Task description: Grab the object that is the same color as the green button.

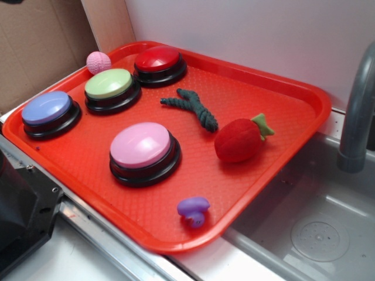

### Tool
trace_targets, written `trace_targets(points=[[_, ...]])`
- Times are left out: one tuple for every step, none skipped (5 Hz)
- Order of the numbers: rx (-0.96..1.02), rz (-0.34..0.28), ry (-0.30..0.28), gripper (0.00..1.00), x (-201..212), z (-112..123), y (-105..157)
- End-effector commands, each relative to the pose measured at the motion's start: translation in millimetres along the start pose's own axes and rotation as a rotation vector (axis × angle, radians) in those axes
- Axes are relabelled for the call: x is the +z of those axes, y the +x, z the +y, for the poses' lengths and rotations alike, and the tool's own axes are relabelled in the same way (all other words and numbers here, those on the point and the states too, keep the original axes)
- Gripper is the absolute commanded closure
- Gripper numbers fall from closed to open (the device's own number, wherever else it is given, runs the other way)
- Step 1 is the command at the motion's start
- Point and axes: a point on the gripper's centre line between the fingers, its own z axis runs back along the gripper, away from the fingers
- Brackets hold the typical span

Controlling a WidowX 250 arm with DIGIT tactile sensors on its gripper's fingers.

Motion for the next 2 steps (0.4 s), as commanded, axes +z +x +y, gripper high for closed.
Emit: trace_targets(points=[[0.0, 0.0, 0.0, 0.0, 0, 0, 0], [0.13, -0.004, 0.034, 0.0, -45, -34, 45]])
